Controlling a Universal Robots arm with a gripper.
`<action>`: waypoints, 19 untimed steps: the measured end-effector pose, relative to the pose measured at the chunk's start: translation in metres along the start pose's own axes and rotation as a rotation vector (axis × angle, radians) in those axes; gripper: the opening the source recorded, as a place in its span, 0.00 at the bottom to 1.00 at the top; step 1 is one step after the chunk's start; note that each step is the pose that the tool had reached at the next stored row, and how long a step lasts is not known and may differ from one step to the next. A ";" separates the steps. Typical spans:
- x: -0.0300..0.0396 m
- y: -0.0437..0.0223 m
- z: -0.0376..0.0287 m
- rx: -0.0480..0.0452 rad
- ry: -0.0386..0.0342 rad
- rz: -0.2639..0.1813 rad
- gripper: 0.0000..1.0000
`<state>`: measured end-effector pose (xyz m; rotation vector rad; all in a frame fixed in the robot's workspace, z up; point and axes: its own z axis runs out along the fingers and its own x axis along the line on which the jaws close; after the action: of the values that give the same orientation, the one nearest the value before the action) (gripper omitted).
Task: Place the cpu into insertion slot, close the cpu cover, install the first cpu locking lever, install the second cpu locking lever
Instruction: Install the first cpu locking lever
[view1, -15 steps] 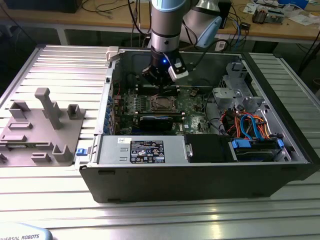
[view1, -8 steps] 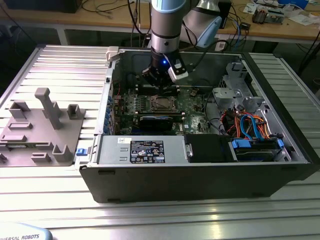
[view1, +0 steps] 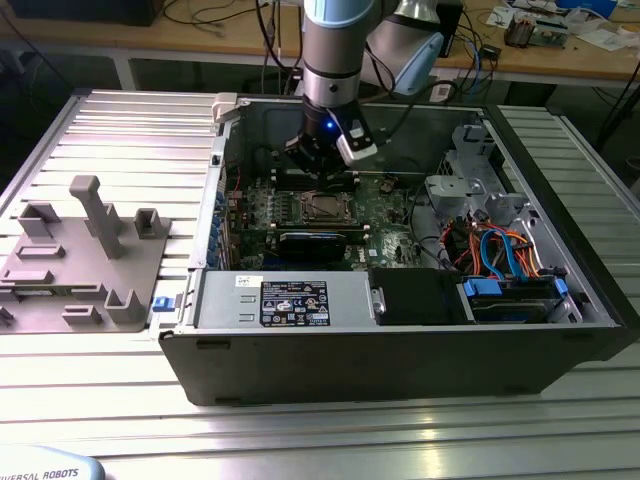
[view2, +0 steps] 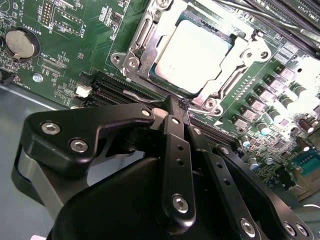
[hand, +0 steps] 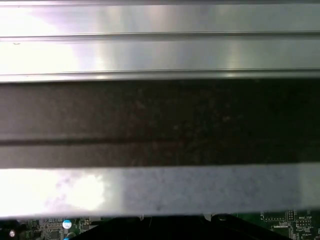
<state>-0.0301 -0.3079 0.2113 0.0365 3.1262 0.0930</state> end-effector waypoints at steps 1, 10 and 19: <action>-0.0006 0.0000 0.0002 0.0000 0.0000 0.000 0.11; -0.0016 0.0020 0.0020 -0.0011 0.0053 -0.089 0.11; -0.0050 0.0038 0.0041 -0.0015 0.0069 -0.116 0.11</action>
<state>-0.0250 -0.3040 0.2075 -0.1456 3.1265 0.0942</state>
